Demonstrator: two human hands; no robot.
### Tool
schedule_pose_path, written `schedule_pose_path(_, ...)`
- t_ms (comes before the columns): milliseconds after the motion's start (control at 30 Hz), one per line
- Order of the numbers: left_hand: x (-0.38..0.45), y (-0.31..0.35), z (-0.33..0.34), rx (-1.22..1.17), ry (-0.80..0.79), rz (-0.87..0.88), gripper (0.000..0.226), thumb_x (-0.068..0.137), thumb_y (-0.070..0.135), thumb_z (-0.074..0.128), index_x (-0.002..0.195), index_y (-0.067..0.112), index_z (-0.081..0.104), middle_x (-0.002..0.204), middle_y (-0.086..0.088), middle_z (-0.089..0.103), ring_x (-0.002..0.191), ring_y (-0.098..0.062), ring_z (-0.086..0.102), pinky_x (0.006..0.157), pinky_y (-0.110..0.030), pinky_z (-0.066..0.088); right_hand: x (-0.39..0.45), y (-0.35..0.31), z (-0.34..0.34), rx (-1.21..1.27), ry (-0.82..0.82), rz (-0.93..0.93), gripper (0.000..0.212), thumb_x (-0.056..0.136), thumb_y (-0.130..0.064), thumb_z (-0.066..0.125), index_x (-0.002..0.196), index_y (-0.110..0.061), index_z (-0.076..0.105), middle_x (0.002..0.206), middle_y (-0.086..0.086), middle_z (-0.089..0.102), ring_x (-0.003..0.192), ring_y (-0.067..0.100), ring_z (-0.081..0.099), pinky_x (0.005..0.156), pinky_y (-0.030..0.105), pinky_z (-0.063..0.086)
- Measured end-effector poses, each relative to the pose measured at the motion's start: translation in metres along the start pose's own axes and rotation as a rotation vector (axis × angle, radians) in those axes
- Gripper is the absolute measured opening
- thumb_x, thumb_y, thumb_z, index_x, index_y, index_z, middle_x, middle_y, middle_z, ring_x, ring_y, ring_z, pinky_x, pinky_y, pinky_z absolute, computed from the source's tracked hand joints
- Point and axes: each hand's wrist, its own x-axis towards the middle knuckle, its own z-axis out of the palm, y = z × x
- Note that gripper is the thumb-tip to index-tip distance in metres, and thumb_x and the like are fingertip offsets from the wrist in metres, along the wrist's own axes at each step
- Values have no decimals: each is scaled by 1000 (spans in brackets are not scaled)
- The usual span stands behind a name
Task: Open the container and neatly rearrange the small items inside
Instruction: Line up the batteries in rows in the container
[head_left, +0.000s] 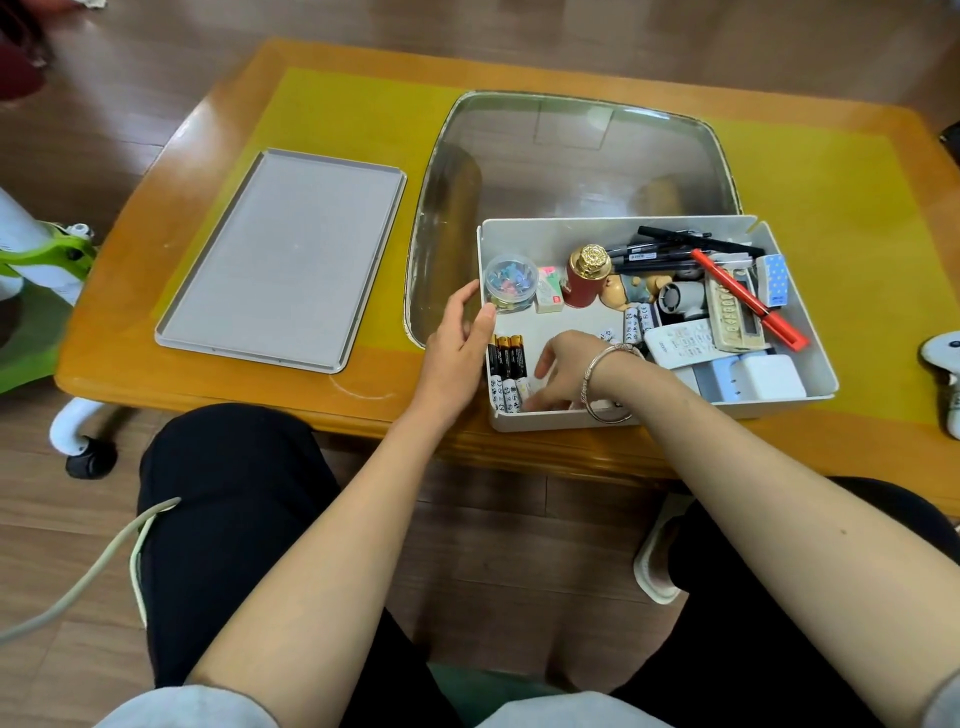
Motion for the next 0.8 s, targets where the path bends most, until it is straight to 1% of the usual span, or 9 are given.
schedule_pose_path(67,0,0,0,-6,-3,-3,45,100,39,42,142,24,36,128,7,56,108,2,56,80,-25,55,2,0,1,62,24,3,60,68,-29,83,116,-7,54,104,9,64,88,26,63,82,39,54)
schedule_pose_path(167,0,0,1,-4,-1,-1,44,100,38,43,141,24,37,114,17,53,94,18,55,68,-12,52,4,-1,5,116,38,-8,70,69,-16,80,129,-8,43,115,14,62,104,31,61,90,44,52)
schedule_pose_path(267,0,0,0,-4,9,5,44,100,39,43,141,24,38,111,19,54,96,12,56,73,-17,54,4,-3,8,72,67,-35,80,70,-13,78,138,-11,35,118,13,62,108,29,59,92,40,50)
schedule_pose_path(333,0,0,0,5,13,0,44,100,40,42,141,25,38,110,22,54,98,9,56,78,-23,54,4,-4,8,72,68,-34,82,70,-13,79,139,-13,34,119,12,62,109,28,59,93,40,50)
schedule_pose_path(433,0,1,0,25,18,-2,44,100,40,42,141,25,38,103,30,52,94,10,56,78,-23,53,4,-4,8,133,71,-34,81,71,-12,79,139,-13,35,118,13,62,107,30,60,91,43,51)
schedule_pose_path(533,0,1,1,-2,12,-8,44,100,39,43,141,24,38,111,19,56,101,3,57,79,-26,54,4,-2,9,127,87,-67,81,71,-13,79,139,-12,35,105,9,68,101,26,62,91,41,51)
schedule_pose_path(633,0,0,0,-9,4,-11,44,100,39,42,141,25,37,119,12,56,106,-2,57,80,-27,55,2,2,6,198,65,-84,80,72,-10,78,140,-12,35,92,6,71,85,22,67,81,39,56)
schedule_pose_path(700,-1,1,0,-11,0,-11,44,100,40,42,141,25,37,115,15,55,102,3,57,79,-26,55,-1,9,0,315,68,-88,74,74,-4,76,137,-13,38,86,7,68,71,22,69,63,36,59)
schedule_pose_path(800,0,0,0,-6,7,-1,43,100,40,42,141,25,38,107,23,54,97,12,55,77,-21,53,-4,26,-15,382,169,-113,50,77,0,73,121,-13,53,80,6,64,54,15,65,41,24,52)
